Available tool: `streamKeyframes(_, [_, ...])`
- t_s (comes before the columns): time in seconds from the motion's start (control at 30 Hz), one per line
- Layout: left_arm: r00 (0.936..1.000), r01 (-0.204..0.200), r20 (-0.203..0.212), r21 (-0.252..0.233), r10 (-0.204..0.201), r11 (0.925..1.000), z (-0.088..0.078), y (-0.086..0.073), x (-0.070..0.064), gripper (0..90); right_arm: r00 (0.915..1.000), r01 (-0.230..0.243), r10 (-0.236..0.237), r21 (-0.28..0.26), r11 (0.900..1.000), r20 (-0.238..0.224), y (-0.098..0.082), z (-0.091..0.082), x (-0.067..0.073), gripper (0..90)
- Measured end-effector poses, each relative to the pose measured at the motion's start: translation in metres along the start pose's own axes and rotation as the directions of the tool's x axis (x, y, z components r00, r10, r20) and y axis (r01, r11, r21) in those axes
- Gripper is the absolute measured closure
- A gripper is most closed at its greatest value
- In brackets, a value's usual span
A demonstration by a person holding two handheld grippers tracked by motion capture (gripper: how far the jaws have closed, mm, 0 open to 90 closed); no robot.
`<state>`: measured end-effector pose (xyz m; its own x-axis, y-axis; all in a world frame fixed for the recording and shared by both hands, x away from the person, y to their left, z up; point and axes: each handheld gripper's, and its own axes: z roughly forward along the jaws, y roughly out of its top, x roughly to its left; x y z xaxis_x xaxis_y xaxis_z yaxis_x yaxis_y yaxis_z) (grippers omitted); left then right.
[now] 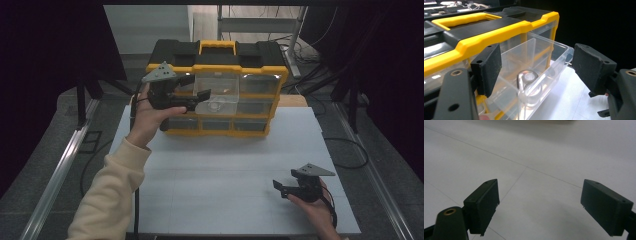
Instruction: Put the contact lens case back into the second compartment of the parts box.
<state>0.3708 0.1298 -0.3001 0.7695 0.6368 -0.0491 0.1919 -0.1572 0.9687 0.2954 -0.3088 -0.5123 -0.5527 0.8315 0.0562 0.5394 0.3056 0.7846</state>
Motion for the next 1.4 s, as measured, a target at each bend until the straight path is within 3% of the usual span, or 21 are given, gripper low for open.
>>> streamKeyframes(0.4, [0.9997, 0.011, 0.021, -0.032, -0.010, 0.9994, -0.016, -0.022, -0.006, 24.7, 1.0000, 0.004, -0.004, 0.004, 1.000, 0.002, 0.000, 0.001, 0.000, 15.4])
streamKeyframes(0.63, [0.9992, 0.010, 0.039, -0.025, -0.009, 0.9996, -0.020, -0.033, -0.013, 24.9, 1.0000, 0.005, -0.005, 0.006, 1.000, 0.006, 0.000, 0.001, 0.001, 15.4])
streamKeyframes(1.0, [0.9980, 0.014, 0.062, 0.000, -0.014, 0.9999, -0.018, -0.052, -0.021, 24.1, 1.0000, 0.006, -0.006, 0.008, 1.000, 0.008, 0.000, 0.001, 0.001, 15.5])
streamKeyframes(1.4, [0.9952, -0.018, 0.097, 0.007, 0.017, 0.9998, -0.015, -0.056, -0.033, 25.3, 0.9999, 0.007, -0.007, 0.009, 1.000, 0.008, -0.001, 0.001, 0.001, 15.4])
